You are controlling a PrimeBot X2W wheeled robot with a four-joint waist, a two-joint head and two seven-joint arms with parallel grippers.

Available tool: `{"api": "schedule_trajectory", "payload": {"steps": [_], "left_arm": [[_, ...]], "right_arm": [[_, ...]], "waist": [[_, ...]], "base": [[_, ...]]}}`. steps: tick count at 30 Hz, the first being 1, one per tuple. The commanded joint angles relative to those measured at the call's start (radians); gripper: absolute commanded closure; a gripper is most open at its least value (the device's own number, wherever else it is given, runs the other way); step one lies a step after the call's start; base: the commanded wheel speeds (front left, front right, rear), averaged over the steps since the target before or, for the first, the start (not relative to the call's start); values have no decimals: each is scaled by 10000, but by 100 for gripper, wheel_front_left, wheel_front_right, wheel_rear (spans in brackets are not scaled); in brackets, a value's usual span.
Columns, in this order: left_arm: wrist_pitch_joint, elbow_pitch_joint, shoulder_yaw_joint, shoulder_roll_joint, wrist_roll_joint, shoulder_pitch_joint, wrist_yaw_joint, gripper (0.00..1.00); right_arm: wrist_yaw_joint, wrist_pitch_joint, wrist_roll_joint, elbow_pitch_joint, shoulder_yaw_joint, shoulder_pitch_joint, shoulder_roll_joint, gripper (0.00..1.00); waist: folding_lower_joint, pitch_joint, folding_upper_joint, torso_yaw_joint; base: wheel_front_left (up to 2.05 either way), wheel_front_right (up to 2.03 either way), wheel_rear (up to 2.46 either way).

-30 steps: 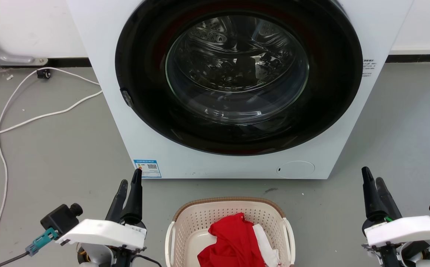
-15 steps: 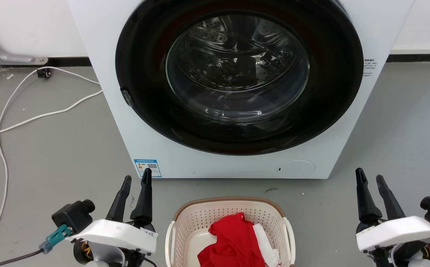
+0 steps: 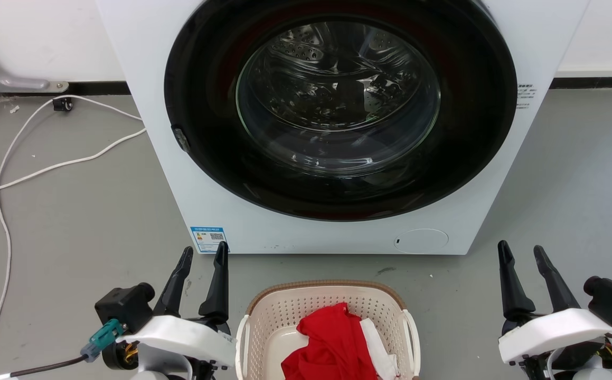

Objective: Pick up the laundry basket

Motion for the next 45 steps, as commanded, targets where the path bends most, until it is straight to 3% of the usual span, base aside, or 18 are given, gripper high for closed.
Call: {"api": "schedule_trajectory", "payload": {"steps": [1, 22, 45], "left_arm": [[-67, -105, -30, 30, 227, -10, 33, 0], [-599, 126, -420, 75, 2473, 28, 271, 0], [-1042, 208, -450, 36, 3802, 152, 347, 0]], "right_arm": [[-1, -95, -253, -142, 5, 24, -25, 0], [0, -371, -2316, -148, 168, 175, -22, 0], [-1, -763, -3523, -52, 242, 293, -20, 0]], "waist": [[0, -1, 0, 0], [0, -81, 0, -7], [0, -68, 0, -76]], "base": [[0, 0, 0], [0, 0, 0], [0, 0, 0]]}}
